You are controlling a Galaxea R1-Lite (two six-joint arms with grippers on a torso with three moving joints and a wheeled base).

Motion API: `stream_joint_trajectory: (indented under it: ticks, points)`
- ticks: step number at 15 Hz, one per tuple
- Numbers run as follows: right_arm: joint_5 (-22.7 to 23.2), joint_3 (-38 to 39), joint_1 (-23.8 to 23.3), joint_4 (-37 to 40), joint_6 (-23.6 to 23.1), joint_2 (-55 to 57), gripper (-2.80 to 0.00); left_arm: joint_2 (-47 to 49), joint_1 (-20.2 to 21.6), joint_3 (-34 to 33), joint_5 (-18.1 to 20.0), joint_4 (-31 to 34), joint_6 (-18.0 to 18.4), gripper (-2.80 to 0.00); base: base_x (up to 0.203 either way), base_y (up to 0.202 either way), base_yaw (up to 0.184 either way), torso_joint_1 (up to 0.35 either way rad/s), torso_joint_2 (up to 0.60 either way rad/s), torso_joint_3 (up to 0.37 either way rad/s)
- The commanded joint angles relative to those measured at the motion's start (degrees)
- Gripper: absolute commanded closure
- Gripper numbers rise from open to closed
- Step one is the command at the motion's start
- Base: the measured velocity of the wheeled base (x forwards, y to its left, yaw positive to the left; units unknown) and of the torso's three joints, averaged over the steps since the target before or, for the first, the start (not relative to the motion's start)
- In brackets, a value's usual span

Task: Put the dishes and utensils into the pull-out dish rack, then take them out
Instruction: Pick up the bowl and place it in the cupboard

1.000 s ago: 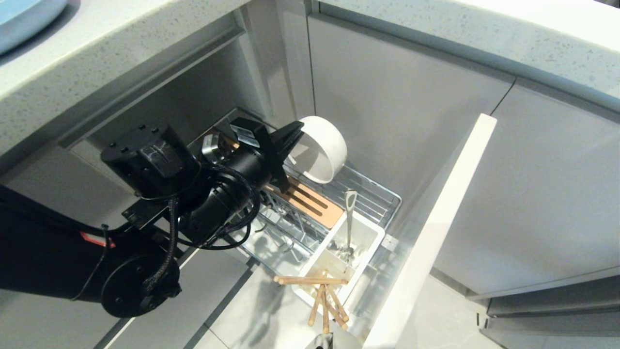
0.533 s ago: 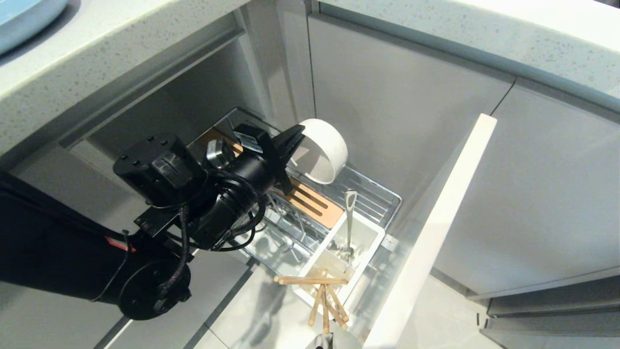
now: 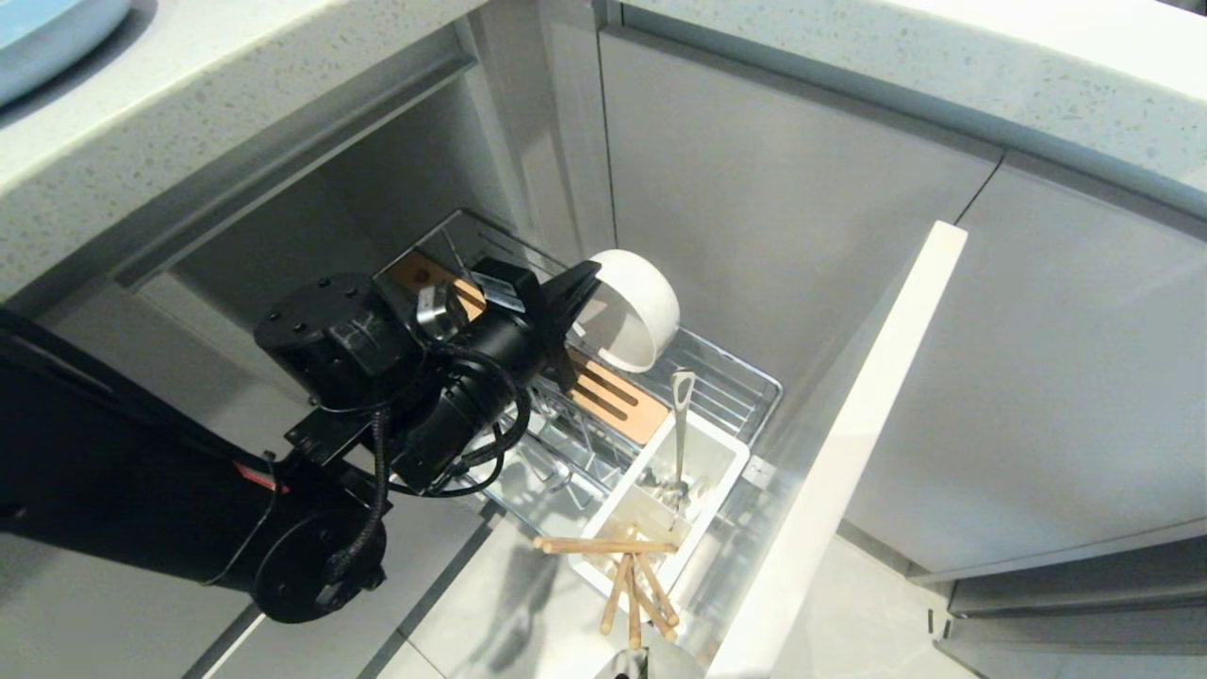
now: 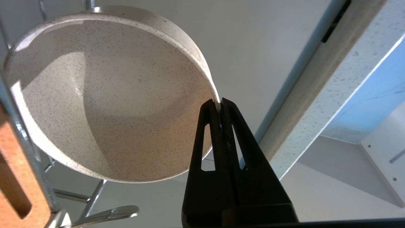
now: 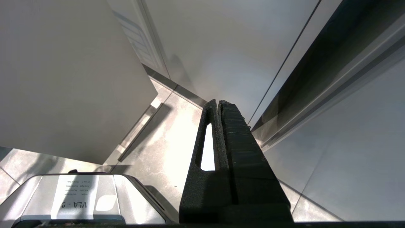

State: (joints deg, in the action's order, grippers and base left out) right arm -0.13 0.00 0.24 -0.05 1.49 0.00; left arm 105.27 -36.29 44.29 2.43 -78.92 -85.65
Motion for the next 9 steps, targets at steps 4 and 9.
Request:
stream_joint_trajectory:
  ticks: [4,9]
  points:
    - [0.02,0.09,0.02,-0.02,0.01,0.0,0.0,0.64,-0.01,-0.04,-0.27,-0.27,-0.61,0.0,0.0,0.0,0.0,0.0,0.0,0.0]
    - [0.05,0.0,0.02,-0.04,0.01,0.0,0.0,1.26,-0.01,0.01,-0.4,0.78,-1.27,0.0,0.0,0.0,0.0,0.0,0.0,0.0]
